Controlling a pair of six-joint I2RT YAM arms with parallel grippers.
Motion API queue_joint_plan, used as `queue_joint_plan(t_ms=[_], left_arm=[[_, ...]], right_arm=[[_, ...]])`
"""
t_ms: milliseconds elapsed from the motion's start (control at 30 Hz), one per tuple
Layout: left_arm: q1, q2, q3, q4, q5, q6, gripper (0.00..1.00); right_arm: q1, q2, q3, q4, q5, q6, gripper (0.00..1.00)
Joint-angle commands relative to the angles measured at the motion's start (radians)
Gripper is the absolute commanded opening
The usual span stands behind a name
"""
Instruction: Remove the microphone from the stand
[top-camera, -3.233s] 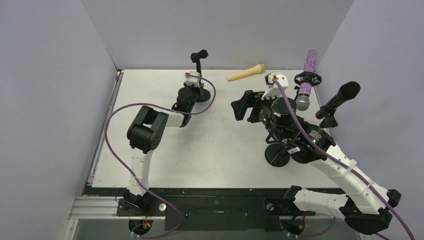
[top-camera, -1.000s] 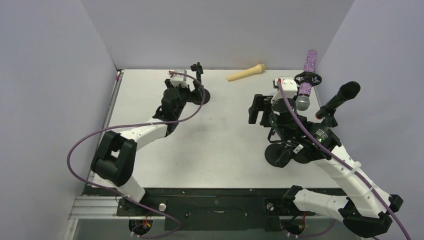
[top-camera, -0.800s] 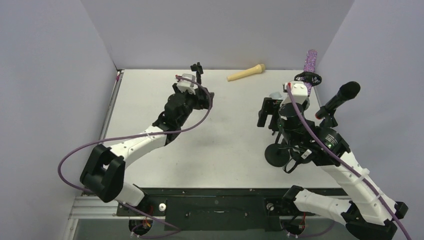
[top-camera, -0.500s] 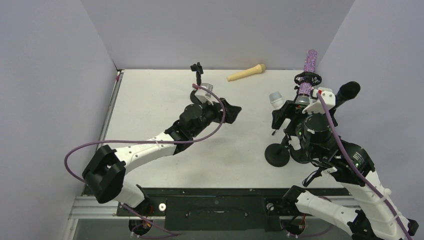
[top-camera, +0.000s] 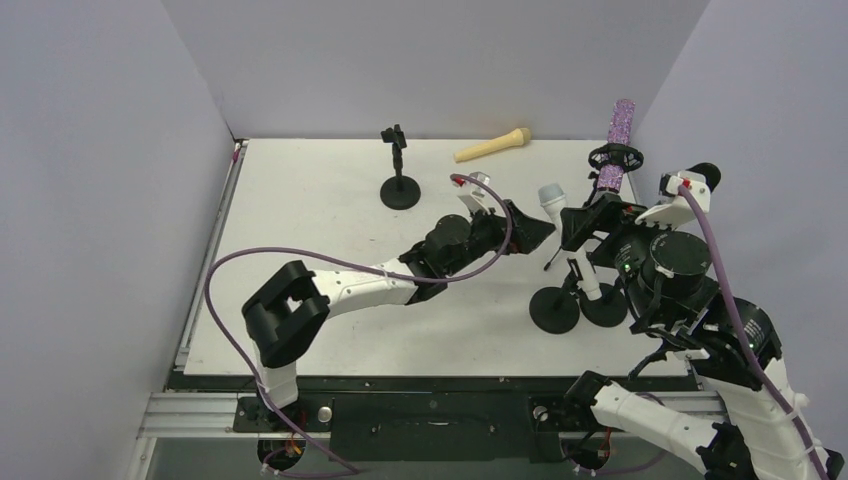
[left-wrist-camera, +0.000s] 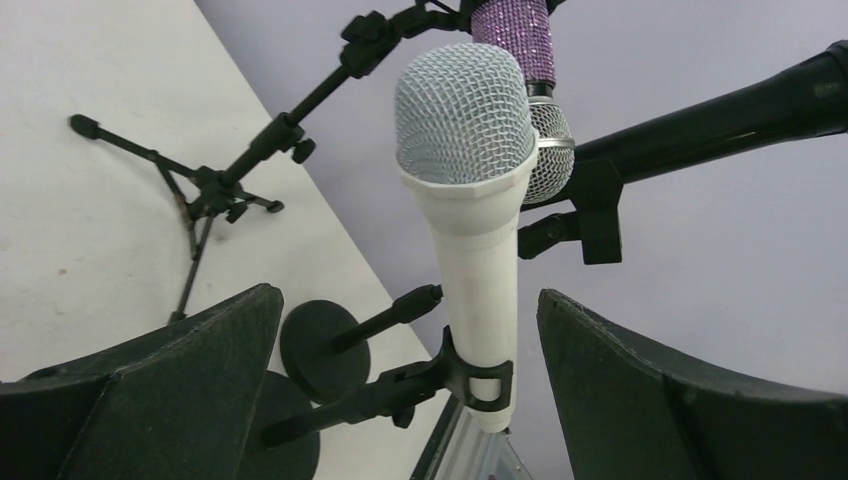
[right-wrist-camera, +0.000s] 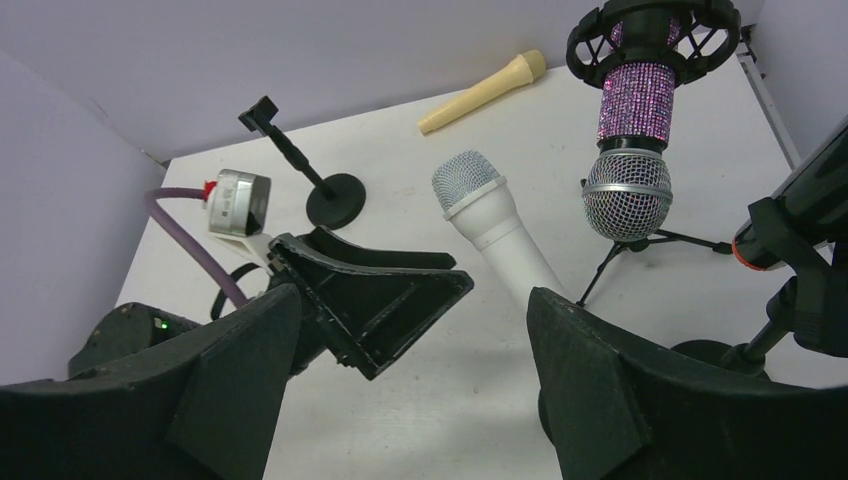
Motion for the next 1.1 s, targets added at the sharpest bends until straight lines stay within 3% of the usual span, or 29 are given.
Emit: queue_joint_plan(t_ms=[0, 433, 700, 800, 900, 1067], left_arm=[[-0.03, 0.067, 0.129, 0.079, 0.046, -0.039, 1.0], [-0.057, 0.247, 0.325, 0.044, 0.053, -0.061, 0.81], [-0.053, 0.276, 0.362, 0.066, 0.093, -0.075, 0.43], [-0.051, 0.258, 0.357, 0.07, 0.113, -0.059, 0.18], [-0.047, 0.211, 0.308, 0.068, 0.092, -0.033, 0.01], [-0.029, 0.09, 0.204, 0.043, 0.043, 0.008, 0.0]], right_arm=[[-0.005, -0.011, 0.044, 0.021, 0.017, -0.02, 0.79], [-0.005, 0.001, 0.059, 0.012, -0.005, -0.036, 0.79], [-0.005, 0.003, 0.041, 0.01, -0.009, -0.04, 0.79], [-0.005, 0.011, 0.037, 0.013, -0.019, -0.04, 0.79], [-0.005, 0.019, 0.03, 0.023, -0.032, -0.041, 0.79], [-0.005, 0.037, 0.012, 0.049, -0.069, -0.043, 0.79]])
